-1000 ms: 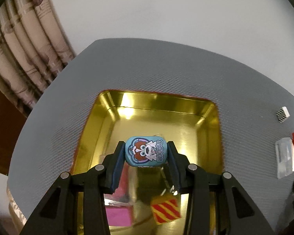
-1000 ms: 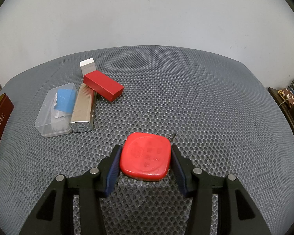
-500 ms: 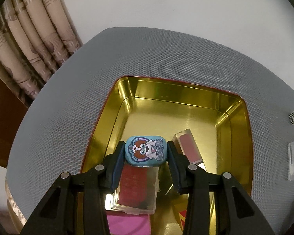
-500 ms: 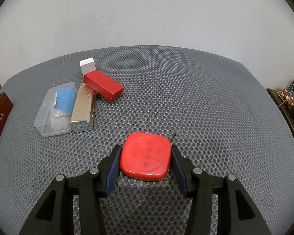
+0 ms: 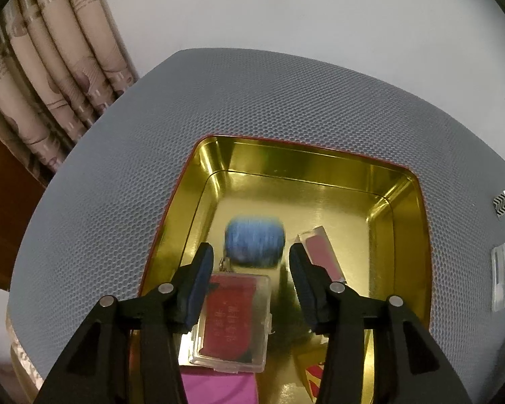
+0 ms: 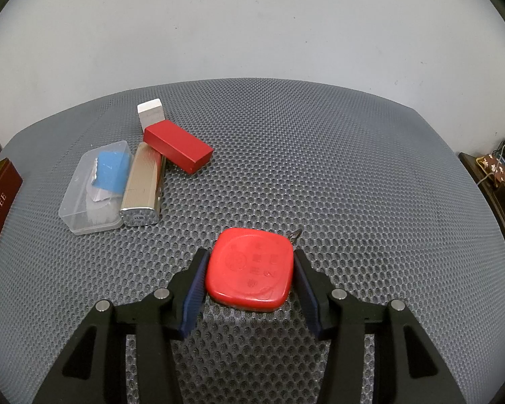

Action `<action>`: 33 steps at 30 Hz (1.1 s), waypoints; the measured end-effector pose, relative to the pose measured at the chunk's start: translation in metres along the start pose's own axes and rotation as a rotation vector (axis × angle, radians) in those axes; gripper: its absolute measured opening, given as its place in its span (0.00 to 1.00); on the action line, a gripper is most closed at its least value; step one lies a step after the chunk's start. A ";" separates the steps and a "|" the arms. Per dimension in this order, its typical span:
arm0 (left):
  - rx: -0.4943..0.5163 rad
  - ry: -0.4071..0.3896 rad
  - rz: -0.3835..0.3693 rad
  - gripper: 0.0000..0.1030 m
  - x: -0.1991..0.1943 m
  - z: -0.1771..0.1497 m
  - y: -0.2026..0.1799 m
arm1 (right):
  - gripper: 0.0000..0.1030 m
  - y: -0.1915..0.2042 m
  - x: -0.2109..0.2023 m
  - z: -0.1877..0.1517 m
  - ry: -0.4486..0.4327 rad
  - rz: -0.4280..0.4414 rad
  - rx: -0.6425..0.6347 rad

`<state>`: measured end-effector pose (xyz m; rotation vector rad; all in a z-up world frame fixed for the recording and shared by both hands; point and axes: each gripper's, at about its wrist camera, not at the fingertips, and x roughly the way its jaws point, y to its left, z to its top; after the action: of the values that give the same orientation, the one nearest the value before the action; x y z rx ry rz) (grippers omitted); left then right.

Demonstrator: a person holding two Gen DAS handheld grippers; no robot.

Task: Organize rigid objects
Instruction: 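Carry the blue cartoon tin into the tin and open the left tool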

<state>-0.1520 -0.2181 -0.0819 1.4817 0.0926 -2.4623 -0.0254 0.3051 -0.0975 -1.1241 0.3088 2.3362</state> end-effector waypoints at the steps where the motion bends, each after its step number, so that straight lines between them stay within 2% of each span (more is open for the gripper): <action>1: 0.004 -0.008 0.000 0.43 -0.002 -0.001 -0.001 | 0.50 0.000 0.000 0.000 0.000 0.000 0.000; 5: 0.023 -0.032 -0.007 0.45 -0.013 -0.005 -0.004 | 0.50 0.000 0.000 0.000 0.000 -0.001 -0.001; 10: 0.098 -0.073 -0.017 0.49 -0.035 -0.018 -0.009 | 0.50 0.000 -0.001 0.000 0.000 -0.004 -0.004; 14: 0.124 -0.077 -0.039 0.49 -0.045 -0.029 -0.007 | 0.49 -0.003 0.000 -0.001 0.000 -0.006 -0.005; 21: 0.129 -0.099 -0.021 0.50 -0.059 -0.046 0.000 | 0.49 -0.003 -0.001 -0.001 -0.001 -0.005 -0.006; 25: 0.116 -0.083 -0.024 0.51 -0.062 -0.059 0.005 | 0.49 -0.004 -0.001 -0.002 -0.001 -0.004 -0.006; 33: 0.120 -0.079 -0.048 0.54 -0.062 -0.060 0.007 | 0.48 -0.010 -0.004 -0.004 -0.002 0.000 -0.001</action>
<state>-0.0713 -0.2016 -0.0551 1.4423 -0.0363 -2.6035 -0.0156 0.3109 -0.0967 -1.1222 0.3066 2.3381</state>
